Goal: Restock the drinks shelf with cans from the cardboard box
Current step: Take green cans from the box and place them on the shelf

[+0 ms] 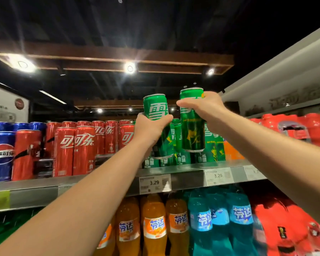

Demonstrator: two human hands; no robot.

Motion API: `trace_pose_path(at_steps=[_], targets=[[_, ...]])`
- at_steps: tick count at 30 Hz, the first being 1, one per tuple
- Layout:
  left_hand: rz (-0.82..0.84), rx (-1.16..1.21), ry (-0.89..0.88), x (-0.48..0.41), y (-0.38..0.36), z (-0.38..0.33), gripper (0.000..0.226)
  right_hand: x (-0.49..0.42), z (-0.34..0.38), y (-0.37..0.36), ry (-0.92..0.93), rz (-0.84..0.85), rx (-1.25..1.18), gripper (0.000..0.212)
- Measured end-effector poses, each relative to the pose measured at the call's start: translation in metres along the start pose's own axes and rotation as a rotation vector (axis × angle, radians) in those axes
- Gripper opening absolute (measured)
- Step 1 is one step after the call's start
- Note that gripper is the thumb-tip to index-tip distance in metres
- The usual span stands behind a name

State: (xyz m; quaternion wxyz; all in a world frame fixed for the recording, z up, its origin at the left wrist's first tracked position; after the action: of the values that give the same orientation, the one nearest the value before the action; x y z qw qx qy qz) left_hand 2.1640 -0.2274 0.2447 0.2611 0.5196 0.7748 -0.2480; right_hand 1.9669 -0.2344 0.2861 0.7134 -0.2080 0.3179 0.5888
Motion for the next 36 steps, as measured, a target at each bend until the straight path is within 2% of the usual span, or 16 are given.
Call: trace_pose_path(at_steps=[5,13,16,19,21,24,31,36], targets=[[-0.021,-0.022,-0.035,-0.016,-0.001,0.013,0.042,-0.017,-0.021,-0.014,-0.024,0.009,0.047,0.048],[-0.049,-0.061,-0.03,-0.025,-0.002,0.035,0.042,-0.022,-0.042,-0.028,-0.011,-0.012,0.115,0.047],[-0.051,-0.072,-0.005,-0.027,-0.001,0.042,0.046,-0.022,-0.047,-0.036,-0.019,0.029,0.138,0.049],[-0.076,-0.082,0.014,-0.025,0.001,0.048,0.055,-0.022,-0.053,-0.04,-0.044,0.034,0.181,0.062],[-0.08,-0.096,0.018,-0.025,0.002,0.051,0.061,-0.022,-0.055,-0.042,-0.046,0.04,0.208,0.061],[-0.079,-0.09,0.001,-0.024,0.002,0.052,0.06,-0.021,-0.057,-0.045,-0.047,0.034,0.224,0.056],[-0.064,-0.116,0.012,-0.021,-0.002,0.057,0.053,-0.019,-0.063,-0.045,-0.077,0.019,0.258,0.064],[-0.051,-0.159,0.023,-0.017,-0.003,0.062,0.06,-0.015,-0.074,-0.05,-0.119,0.039,0.246,0.07]])
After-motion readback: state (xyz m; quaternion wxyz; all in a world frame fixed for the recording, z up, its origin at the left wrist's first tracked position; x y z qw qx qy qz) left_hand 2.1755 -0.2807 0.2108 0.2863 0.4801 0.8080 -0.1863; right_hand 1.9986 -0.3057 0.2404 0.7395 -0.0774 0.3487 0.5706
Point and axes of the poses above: each hand's wrist, its own x-axis away from the middle knuckle, its own y-axis out of the back of the hand, z = x × y, the point moved 10 cm from there along -x, towards the middle knuckle, and after that the axes turned 6 degrees about x, right-handed, at the moved point
